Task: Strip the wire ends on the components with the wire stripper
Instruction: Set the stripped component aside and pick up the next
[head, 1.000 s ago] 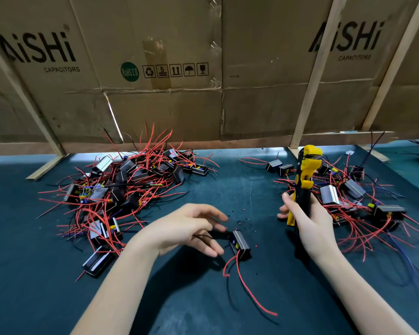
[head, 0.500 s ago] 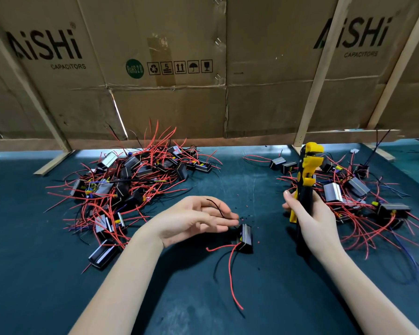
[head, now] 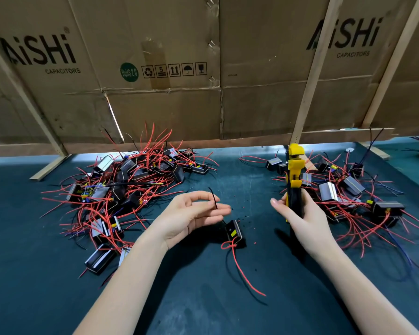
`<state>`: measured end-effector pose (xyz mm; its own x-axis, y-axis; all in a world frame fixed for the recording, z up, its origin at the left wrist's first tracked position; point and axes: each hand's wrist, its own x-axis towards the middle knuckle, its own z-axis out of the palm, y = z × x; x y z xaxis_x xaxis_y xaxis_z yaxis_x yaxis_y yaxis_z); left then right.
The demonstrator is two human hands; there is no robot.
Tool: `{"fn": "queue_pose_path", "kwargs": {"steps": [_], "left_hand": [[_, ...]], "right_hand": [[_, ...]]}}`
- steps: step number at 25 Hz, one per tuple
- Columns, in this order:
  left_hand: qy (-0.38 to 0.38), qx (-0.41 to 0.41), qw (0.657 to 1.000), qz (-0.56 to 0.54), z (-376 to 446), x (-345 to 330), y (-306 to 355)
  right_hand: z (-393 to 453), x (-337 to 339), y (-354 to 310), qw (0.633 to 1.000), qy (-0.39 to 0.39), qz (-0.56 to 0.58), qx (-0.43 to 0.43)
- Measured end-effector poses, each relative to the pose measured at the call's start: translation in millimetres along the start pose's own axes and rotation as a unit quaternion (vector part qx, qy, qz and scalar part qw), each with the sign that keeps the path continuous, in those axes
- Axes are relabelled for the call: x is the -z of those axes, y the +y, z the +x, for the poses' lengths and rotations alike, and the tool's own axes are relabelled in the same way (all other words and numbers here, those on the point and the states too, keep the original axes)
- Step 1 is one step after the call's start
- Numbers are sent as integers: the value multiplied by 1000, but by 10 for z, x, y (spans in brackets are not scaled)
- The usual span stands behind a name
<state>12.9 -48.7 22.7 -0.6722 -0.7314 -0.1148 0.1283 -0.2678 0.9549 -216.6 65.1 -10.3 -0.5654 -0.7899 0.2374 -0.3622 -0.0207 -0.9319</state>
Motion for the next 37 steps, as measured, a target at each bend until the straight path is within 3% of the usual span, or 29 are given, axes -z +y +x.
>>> {"fn": "queue_pose_path", "kwargs": {"steps": [7, 11, 16, 24, 32, 37], "left_hand": [[-42, -12, 998, 55, -26, -4, 21], [-24, -12, 993, 114, -38, -21, 36], [-38, -20, 968, 248, -36, -28, 7], [4, -84, 923, 375, -10, -55, -50], [14, -138, 909, 393, -16, -55, -65], [1, -138, 924, 356, -32, -63, -43]], "right_hand": [[-46, -55, 23, 993, 2, -113, 45], [-55, -44, 18, 982, 9, -170, 83], [-49, -49, 19, 935, 63, -300, 178], [-17, -10, 69, 879, 101, -408, 224], [-39, -16, 45, 859, 104, -434, 250], [-46, -20, 36, 857, 103, -440, 248]]}}
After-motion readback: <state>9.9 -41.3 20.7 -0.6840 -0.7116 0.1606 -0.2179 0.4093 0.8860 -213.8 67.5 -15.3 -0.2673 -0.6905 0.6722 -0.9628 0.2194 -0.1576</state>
